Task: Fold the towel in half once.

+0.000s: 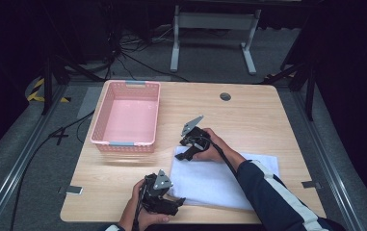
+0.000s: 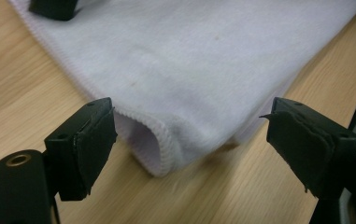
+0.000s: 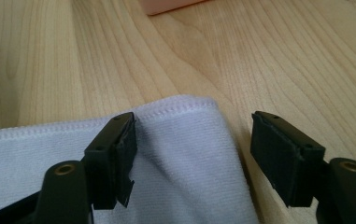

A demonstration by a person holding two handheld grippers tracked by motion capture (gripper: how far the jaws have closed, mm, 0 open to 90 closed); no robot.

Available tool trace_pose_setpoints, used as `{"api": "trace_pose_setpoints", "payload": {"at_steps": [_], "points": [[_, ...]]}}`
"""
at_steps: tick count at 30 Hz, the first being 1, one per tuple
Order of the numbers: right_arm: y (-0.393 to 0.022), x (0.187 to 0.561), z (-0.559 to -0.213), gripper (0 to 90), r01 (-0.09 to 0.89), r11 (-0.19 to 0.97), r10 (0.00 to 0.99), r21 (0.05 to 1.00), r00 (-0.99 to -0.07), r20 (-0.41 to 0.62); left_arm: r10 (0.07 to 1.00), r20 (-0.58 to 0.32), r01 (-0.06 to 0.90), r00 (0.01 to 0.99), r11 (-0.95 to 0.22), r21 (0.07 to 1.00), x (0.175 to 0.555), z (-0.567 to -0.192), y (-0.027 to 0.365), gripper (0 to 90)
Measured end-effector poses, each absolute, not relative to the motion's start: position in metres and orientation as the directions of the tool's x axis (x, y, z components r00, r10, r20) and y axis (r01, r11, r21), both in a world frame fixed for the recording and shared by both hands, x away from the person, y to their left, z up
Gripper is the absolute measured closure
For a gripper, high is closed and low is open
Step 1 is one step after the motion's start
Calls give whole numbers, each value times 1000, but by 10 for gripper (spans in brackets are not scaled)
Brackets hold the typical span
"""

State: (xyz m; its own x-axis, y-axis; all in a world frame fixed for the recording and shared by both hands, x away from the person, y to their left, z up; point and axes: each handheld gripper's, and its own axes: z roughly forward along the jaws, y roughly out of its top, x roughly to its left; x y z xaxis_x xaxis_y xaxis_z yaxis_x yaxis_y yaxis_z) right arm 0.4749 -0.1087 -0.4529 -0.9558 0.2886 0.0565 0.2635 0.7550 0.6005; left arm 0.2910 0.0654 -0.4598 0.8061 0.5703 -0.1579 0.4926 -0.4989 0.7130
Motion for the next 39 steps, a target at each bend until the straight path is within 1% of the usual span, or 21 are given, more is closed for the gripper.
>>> {"api": "trace_pose_setpoints", "payload": {"at_steps": [1,2,4,6,9,10,11,12,13,18,20,21,22,24,25,26,29,31,33,37,39], "points": [[-107,473,-453,334,255,761,281,596,-958,51,577,-144,495,804,-516,699,291,-461,61,157],[-105,471,-451,437,230,774,256,590,-966,41,576,-119,490,809,-548,678,291,-463,54,156],[-105,470,-451,457,217,778,235,590,-971,47,581,-105,493,807,-563,663,290,-465,51,152],[-106,470,-451,471,219,778,234,588,-971,52,573,-41,460,819,-612,644,290,-467,49,154],[-105,469,-450,540,213,783,220,585,-974,60,580,-11,447,815,-616,649,287,-470,47,154],[-104,468,-449,588,210,788,212,578,-975,66,585,-3,445,811,-613,653,288,-470,48,156],[-104,468,-449,588,210,788,212,578,-975,66,585,-3,445,811,-613,653,288,-470,48,163],[-103,468,-449,620,206,792,208,575,-976,65,597,-8,456,802,-605,653,290,-469,51,163],[-102,467,-448,656,207,795,202,571,-977,73,606,-8,460,796,-595,659,292,-469,53,188],[-101,466,-447,708,199,800,191,565,-979,73,617,-4,467,787,-592,657,296,-469,54,198],[-100,465,-447,726,184,806,185,562,-981,55,660,7,489,752,-565,664,298,-469,56,220],[-100,465,-447,726,184,806,185,562,-981,55,660,7,489,752,-565,664,298,-469,56,204],[-98,463,-446,729,174,811,182,558,-982,42,676,2,506,736,-553,661,300,-471,57,126],[-98,462,-445,729,172,812,182,558,-983,38,705,-16,543,709,-532,650,304,-472,60,98],[-98,461,-445,729,170,814,187,556,-982,27,704,-25,551,710,-532,643,304,-471,60,88],[-98,461,-445,728,171,813,189,557,-982,25,683,-14,521,730,-544,658,305,-473,58,87],[-98,460,-446,728,172,809,189,562,-982,27,666,-8,506,746,-560,656,307,-472,56,104],[-98,460,-445,728,170,811,192,560,-981,21,672,-25,515,740,-543,663,308,-471,56,152],[-98,459,-446,729,168,810,194,562,-981,15,661,-25,502,750,-544,672,309,-470,57,250],[-100,459,-446,733,180,802,201,569,-979,27,640,-14,476,768,-557,680,309,-467,56,527],[-100,458,-446,737,175,804,199,568,-980,20,640,-16,478,769,-557,679,310,-466,57,617]]}}
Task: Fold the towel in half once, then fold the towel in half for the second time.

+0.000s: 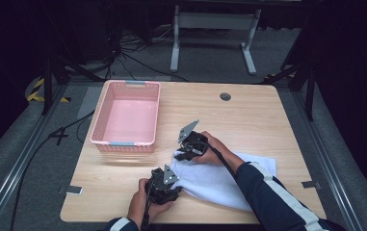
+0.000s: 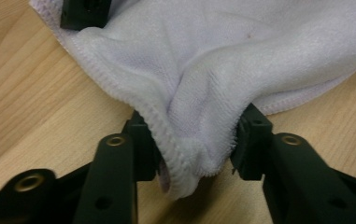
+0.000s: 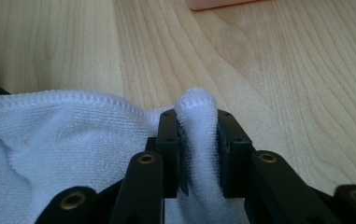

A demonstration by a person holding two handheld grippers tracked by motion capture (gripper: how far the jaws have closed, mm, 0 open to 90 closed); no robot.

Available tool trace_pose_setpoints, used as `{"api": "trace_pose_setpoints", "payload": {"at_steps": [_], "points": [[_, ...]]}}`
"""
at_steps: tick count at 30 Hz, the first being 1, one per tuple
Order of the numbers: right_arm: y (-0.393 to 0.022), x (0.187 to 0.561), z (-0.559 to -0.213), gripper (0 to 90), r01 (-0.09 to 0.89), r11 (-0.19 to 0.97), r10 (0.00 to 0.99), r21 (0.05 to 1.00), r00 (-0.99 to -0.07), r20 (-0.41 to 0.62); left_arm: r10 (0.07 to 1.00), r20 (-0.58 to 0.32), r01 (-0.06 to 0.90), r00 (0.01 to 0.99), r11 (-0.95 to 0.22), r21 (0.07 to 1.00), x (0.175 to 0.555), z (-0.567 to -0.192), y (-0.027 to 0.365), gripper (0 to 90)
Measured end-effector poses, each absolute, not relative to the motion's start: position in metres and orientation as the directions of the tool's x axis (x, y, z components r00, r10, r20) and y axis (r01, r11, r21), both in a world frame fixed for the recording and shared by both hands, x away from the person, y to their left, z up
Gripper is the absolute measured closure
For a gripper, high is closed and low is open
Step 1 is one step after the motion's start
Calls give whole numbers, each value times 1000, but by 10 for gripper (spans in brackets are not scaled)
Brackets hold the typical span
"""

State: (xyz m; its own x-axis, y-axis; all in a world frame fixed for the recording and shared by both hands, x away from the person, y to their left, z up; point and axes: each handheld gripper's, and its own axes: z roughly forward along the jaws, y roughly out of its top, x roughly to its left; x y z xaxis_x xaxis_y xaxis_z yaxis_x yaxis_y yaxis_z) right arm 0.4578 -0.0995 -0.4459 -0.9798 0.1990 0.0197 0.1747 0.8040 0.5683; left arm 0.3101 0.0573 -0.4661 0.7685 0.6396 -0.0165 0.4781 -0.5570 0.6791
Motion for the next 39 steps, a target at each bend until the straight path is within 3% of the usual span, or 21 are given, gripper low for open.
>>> {"api": "trace_pose_setpoints", "payload": {"at_steps": [2,14,24,30,39], "points": [[-99,458,-445,748,163,808,194,567,-981,6,638,-20,487,770,-567,664,310,-464,58,667],[-91,459,-423,771,131,737,172,663,-985,3,660,28,458,751,-550,699,301,-453,83,679],[-108,454,-390,769,99,664,180,741,-983,-29,628,158,329,762,-586,741,296,-430,75,670],[-144,443,-365,766,67,630,175,774,-983,-57,537,244,199,808,-638,744,294,-408,50,664],[-224,419,-346,753,57,581,216,812,-972,-86,325,384,-41,864,-716,697,290,-384,-29,659]]}}
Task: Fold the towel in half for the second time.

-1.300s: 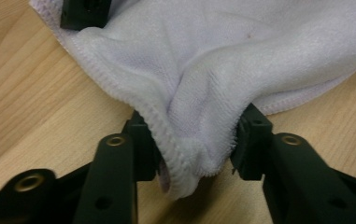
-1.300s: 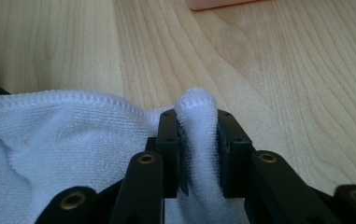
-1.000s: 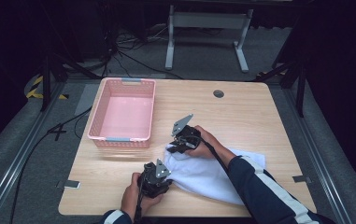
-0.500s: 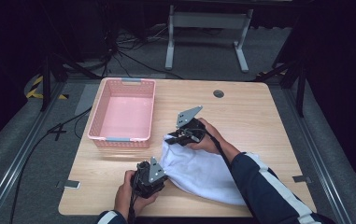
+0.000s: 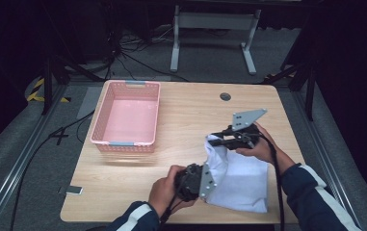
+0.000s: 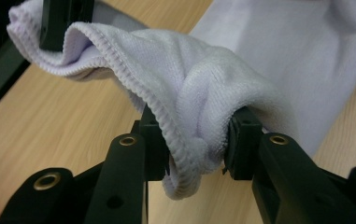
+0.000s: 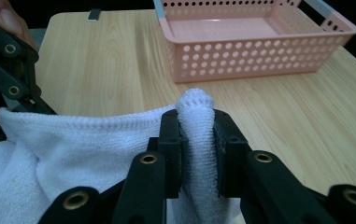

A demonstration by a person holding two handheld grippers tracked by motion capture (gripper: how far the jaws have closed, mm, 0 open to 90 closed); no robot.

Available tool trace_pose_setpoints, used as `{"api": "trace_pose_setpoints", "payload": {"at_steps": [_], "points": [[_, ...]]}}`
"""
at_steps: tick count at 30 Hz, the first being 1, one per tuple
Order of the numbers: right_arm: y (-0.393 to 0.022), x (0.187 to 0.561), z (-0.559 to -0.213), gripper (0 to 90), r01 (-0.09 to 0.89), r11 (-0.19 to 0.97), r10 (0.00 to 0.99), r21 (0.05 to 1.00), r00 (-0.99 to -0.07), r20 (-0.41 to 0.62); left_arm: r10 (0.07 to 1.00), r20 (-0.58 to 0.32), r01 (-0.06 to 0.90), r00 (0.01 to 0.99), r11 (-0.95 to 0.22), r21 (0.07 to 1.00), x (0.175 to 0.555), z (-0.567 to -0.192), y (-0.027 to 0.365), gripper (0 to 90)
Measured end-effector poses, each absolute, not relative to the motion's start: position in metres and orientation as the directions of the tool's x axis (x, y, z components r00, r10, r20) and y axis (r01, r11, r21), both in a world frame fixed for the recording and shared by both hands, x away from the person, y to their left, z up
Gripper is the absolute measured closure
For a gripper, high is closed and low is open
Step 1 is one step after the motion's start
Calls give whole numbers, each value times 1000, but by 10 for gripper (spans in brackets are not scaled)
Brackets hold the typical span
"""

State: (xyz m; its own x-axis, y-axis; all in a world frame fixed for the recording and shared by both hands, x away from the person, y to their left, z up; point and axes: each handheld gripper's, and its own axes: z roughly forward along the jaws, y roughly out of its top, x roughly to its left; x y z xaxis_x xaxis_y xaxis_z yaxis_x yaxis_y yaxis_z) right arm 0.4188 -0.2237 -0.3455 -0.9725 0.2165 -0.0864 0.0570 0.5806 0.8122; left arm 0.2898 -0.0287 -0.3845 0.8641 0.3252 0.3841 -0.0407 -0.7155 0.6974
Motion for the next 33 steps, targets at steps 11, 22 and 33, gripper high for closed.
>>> {"api": "trace_pose_setpoints", "payload": {"at_steps": [11,22,33], "points": [[-332,394,-372,712,167,556,337,814,-941,-37,161,357,-124,920,-745,655,296,-406,-109,611],[-405,373,-395,483,286,577,461,765,-887,-16,99,184,-74,978,-658,749,292,-399,-92,340],[-398,352,-374,434,325,506,571,799,-821,-28,189,83,70,979,-685,725,298,-423,-39,332]]}}
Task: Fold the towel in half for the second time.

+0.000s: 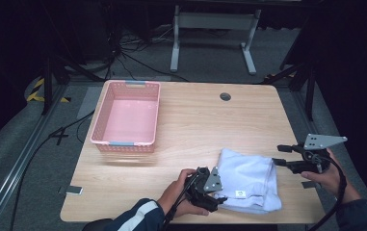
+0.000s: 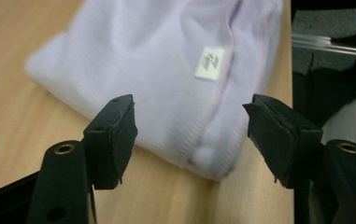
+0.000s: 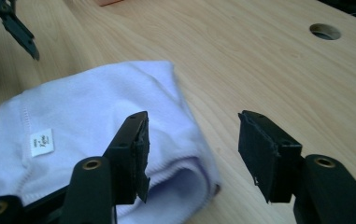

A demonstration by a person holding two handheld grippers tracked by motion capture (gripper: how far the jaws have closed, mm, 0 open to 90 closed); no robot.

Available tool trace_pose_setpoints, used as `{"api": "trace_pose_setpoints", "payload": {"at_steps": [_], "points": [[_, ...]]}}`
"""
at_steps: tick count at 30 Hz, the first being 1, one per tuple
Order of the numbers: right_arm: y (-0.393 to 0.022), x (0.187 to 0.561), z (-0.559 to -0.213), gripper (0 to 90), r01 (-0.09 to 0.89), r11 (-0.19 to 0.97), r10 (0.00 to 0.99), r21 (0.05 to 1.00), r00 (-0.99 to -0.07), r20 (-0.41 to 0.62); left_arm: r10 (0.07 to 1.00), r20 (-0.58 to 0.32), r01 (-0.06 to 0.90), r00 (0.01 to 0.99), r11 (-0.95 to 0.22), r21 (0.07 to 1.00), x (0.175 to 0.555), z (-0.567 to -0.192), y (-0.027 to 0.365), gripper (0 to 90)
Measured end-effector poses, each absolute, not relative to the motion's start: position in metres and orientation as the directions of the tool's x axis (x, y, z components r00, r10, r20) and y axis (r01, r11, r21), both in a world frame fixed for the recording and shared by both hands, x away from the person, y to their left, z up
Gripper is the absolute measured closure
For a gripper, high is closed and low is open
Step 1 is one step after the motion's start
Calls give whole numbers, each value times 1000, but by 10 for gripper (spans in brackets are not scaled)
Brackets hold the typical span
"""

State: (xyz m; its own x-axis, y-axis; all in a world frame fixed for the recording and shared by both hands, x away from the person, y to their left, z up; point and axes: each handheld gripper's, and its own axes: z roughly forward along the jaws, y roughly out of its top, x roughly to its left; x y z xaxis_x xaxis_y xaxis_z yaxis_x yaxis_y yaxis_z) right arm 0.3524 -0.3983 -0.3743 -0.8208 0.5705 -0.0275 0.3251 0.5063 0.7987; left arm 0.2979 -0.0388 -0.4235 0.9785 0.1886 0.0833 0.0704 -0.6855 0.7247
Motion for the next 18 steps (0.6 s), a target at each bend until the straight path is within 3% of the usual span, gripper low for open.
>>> {"api": "trace_pose_setpoints", "payload": {"at_steps": [3,7,14,16,18], "points": [[-381,351,-380,416,336,529,589,779,-806,-52,180,31,104,983,-693,714,297,-435,-43,321],[-365,355,-401,373,393,577,628,716,-774,-81,187,35,114,982,-726,678,293,-450,-52,311],[-379,368,-435,341,502,565,700,655,-712,-59,190,69,98,979,-748,656,297,-455,-48,581],[-382,371,-438,342,527,539,715,657,-698,-27,190,79,93,979,-750,655,297,-456,-48,600],[-380,373,-440,406,522,542,710,659,-703,-28,205,97,94,974,-752,653,296,-456,-49,623]]}}
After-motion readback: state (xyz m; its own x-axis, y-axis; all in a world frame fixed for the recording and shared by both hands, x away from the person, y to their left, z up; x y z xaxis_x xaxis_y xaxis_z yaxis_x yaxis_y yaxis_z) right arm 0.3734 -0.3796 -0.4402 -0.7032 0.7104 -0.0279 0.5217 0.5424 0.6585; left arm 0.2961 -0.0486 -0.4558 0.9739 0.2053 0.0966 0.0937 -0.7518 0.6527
